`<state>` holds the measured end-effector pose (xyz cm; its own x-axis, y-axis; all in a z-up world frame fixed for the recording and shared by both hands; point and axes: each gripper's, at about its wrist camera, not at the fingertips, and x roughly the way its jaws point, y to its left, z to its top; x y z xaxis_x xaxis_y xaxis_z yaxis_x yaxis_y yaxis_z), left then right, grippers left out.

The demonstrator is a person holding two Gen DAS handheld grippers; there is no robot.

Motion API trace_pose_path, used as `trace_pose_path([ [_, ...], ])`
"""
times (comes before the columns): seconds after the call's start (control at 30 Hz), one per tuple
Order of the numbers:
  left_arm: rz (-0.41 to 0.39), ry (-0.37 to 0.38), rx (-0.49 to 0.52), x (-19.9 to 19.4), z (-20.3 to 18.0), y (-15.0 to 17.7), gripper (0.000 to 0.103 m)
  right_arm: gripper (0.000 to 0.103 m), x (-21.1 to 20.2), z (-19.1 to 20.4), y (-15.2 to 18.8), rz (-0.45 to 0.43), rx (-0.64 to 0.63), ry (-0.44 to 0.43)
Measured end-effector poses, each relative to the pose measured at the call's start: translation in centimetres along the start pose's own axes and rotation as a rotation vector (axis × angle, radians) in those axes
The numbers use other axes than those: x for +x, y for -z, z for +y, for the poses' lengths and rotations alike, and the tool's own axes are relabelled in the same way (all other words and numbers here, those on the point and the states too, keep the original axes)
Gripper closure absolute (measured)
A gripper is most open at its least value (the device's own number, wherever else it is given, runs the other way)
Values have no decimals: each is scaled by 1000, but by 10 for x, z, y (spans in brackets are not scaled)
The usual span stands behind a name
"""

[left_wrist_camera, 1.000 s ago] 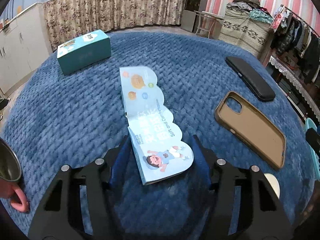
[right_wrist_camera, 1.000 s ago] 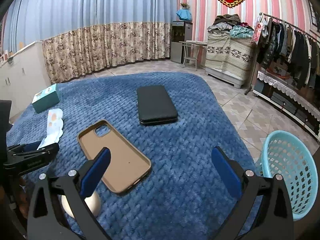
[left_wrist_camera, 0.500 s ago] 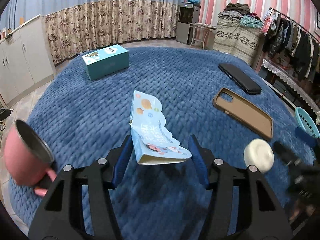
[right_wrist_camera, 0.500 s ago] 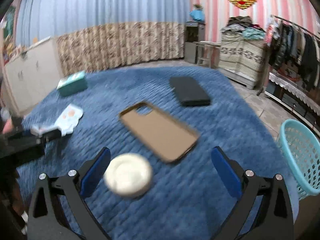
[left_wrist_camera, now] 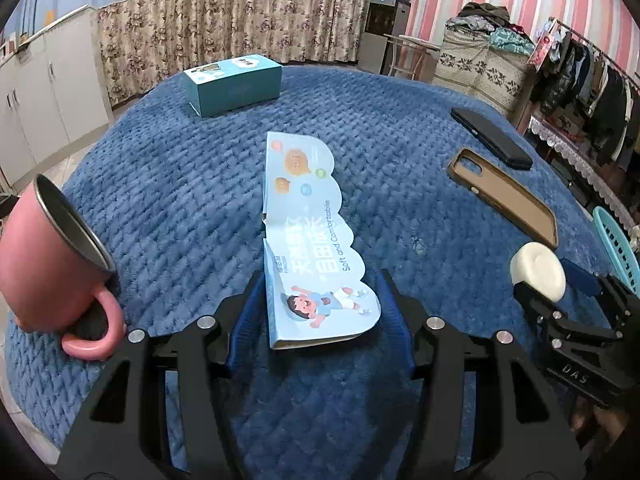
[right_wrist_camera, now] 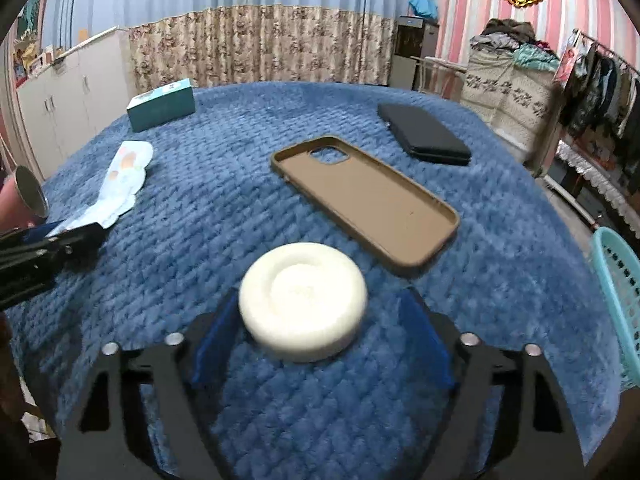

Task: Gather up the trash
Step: 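Grasp the white-and-blue paper card with the left tool while the right tool grasps the cream round lid, then lift the paper card with the left tool while the right tool lifts the lid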

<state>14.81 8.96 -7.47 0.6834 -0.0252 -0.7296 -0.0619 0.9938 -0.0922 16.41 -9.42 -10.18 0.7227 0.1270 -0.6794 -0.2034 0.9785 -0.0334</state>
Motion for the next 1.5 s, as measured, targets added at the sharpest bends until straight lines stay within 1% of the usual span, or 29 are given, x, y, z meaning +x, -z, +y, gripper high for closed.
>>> trace_pose_path([
  [0.03,3,-5,6,1,0,1,48,41,-1,2,-1,-2,-9,-13],
  [0.1,8,-6,8,3,-2,0,44,42,-1,4,-1,-7,-24,-9],
  [0.13,12,-1,8,4,-3,-2,39,42,-1,5,-1,-7,-26,-10],
  [0.17,12,-1,6,5,-3,-2,36,42,-1,4,-1,-8,-26,-13],
  [0.27,14,-11,-7,11,-3,-6,34,42,-2,1,-3,-12,-16,-13],
  [0.37,12,-5,-13,14,-5,-8,36,42,-4,-5,-5,-23,6,-5],
  [0.4,10,-7,-7,14,-5,-8,39,42,-6,-8,-6,-31,17,-1],
  [0.43,9,-9,1,14,-6,-7,47,42,-8,-11,-7,-37,26,3],
  [0.57,8,0,0,12,-4,-8,48,42,-13,-23,-11,-61,70,6],
  [0.7,-20,6,-1,2,-3,-15,48,42,-20,-33,-15,-86,100,16],
  [0.73,-31,7,5,-1,-5,-18,55,42,-23,-36,-17,-95,109,19],
  [0.77,-44,11,20,-5,-8,-22,90,42,-26,-39,-18,-102,116,21],
  [0.8,-41,-2,33,-6,-11,-26,91,42,-29,-43,-20,-112,126,26],
  [0.9,-53,39,26,-9,-13,-36,93,42,-35,-54,-25,-137,148,49],
  [0.97,-47,35,27,-6,-16,-41,94,42,-36,-61,-24,-140,166,52],
  [1.07,-33,48,18,-6,-15,-41,94,42,-35,-71,-22,-133,199,53],
  [1.1,-33,36,22,-7,-15,-39,93,42,-34,-73,-22,-132,202,55],
  [1.13,-29,33,27,-7,-14,-38,84,42,-33,-74,-22,-130,203,55],
  [1.17,-25,32,29,-7,-12,-36,68,42,-32,-74,-22,-128,203,52],
  [1.2,-24,23,25,-7,-10,-33,59,42,-31,-73,-23,-126,203,49],
  [1.23,-24,11,23,-8,-7,-30,44,42,-29,-72,-22,-125,201,47],
  [1.27,-27,-1,20,-9,-5,-27,35,42,-28,-70,-23,-124,195,44],
  [1.3,-28,-15,17,-9,-1,-24,31,42,-28,-69,-23,-123,188,45],
  [1.37,-18,-14,1,-7,6,-19,19,42,-26,-65,-23,-120,170,53],
  [1.43,-2,-9,-14,-4,11,-13,15,42,-24,-64,-22,-115,166,55],
  [1.5,16,-9,-22,2,12,-9,15,42,-22,-65,-22,-110,177,49],
])
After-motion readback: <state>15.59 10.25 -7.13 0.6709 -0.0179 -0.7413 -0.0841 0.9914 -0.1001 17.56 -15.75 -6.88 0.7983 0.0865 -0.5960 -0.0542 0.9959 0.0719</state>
